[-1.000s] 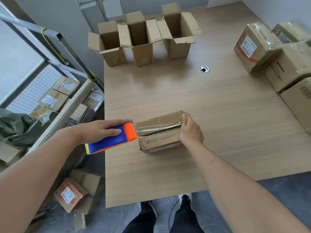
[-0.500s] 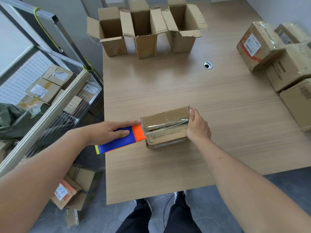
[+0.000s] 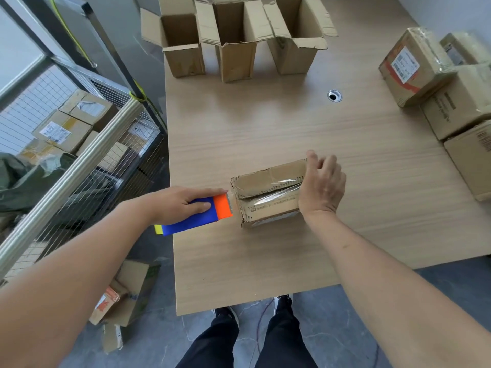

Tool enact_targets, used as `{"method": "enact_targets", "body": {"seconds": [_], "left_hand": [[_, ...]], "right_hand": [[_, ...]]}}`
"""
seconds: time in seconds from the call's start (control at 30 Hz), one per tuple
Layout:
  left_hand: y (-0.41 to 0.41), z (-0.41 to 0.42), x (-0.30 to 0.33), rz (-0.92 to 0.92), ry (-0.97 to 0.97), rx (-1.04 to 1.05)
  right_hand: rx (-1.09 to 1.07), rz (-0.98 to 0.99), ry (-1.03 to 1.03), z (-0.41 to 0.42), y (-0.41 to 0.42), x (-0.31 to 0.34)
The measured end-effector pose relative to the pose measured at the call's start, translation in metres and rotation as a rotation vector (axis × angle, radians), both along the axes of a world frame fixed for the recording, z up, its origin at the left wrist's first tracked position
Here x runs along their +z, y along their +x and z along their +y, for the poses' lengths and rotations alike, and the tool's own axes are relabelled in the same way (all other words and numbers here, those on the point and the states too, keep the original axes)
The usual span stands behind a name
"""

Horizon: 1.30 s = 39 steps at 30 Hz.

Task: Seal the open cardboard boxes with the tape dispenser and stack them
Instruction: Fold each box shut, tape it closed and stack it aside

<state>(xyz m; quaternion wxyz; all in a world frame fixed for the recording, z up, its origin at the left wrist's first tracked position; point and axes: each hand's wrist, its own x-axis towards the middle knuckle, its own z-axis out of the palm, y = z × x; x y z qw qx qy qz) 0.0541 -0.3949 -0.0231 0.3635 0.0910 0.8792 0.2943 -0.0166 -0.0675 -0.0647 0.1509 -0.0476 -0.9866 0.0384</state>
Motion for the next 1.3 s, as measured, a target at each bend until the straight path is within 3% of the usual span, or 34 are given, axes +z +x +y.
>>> {"method": "enact_targets", "body": {"seconds": [0.1, 0.2, 0.27, 0.5, 0.67, 0.9, 1.13, 1.3], "left_hand": [[0.004, 0.004, -0.007, 0.024, -0.032, 0.019], [0.010, 0.006, -0.011, 0.051, 0.017, 0.048], [0.015, 0.004, -0.014, 0.055, 0.052, 0.078], [0.031, 0.001, -0.033, 0.022, 0.071, 0.235], [0.027, 0.005, -0.037, -0.051, 0.092, 0.215], [0.026, -0.006, -0.041, -0.159, -0.084, 0.160], [0.036, -0.015, -0.021, -0.027, 0.004, 0.191], [0.037, -0.017, 0.003, 0.019, 0.111, 0.177]], "right_hand": [[0.100, 0.011, -0.005, -0.037, 0.019, 0.010], [0.017, -0.398, -0.174, -0.082, 0.054, 0.005], [-0.007, -0.510, -0.181, -0.099, 0.069, -0.003], [0.012, -0.519, -0.168, -0.099, 0.069, -0.017], [0.069, -0.529, -0.144, -0.095, 0.065, -0.018], [0.162, -0.573, -0.087, -0.084, 0.060, -0.013], [0.287, -0.647, -0.049, -0.067, 0.052, 0.003], [0.507, -0.679, 0.049, -0.053, 0.044, 0.019]]}}
